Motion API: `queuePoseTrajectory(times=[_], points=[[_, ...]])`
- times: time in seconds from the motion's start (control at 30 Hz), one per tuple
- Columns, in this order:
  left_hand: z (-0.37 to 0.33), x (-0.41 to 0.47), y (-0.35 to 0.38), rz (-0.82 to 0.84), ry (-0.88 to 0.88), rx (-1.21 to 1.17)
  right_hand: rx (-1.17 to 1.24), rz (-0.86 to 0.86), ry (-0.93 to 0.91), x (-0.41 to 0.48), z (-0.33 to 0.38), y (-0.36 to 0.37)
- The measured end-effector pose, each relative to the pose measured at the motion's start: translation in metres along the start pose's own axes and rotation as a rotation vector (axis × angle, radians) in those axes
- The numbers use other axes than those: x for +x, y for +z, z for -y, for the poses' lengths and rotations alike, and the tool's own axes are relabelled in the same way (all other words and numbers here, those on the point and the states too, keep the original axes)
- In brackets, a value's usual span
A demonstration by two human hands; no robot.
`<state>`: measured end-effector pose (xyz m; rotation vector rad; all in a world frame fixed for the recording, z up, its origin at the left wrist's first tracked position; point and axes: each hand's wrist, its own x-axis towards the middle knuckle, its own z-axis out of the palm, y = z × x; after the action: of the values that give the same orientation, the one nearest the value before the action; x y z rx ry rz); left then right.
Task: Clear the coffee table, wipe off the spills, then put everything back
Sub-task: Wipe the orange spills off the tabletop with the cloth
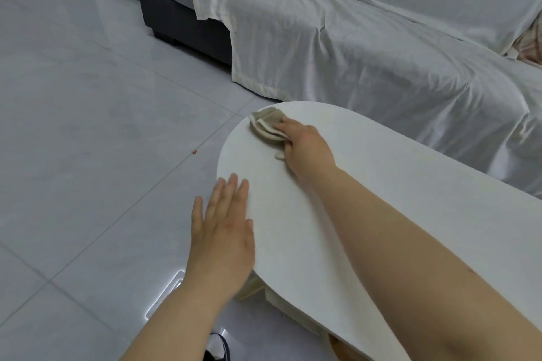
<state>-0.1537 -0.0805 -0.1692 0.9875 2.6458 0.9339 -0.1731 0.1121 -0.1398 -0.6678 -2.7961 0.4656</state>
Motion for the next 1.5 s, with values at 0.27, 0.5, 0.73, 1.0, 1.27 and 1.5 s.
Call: queuePoseTrajectory(times=[0.27,0.5,0.73,1.0,1.27,1.5], points=[[-0.003,0.0,0.007,0.07,-0.004,-0.025,0.012,-0.206,0.446,-0.02,-0.113,-0.052],[-0.006,0.002,0.006,0.058,-0.046,-0.09,-0.025,-0.11,0.409,-0.063,-0.073,-0.044],[-0.005,0.0,0.004,0.049,-0.005,-0.12,-0.062,0.125,-0.296,-0.204,0.013,-0.042],[-0.008,-0.001,0.006,0.038,-0.016,-0.105,-0.063,-0.117,0.386,-0.229,-0.011,-0.05],[-0.011,-0.004,0.006,0.002,-0.017,-0.059,-0.059,-0.02,0.153,-0.259,0.024,-0.042],[-0.016,-0.008,0.007,0.006,-0.052,0.009,-0.114,-0.11,0.767,-0.298,-0.026,-0.069]])
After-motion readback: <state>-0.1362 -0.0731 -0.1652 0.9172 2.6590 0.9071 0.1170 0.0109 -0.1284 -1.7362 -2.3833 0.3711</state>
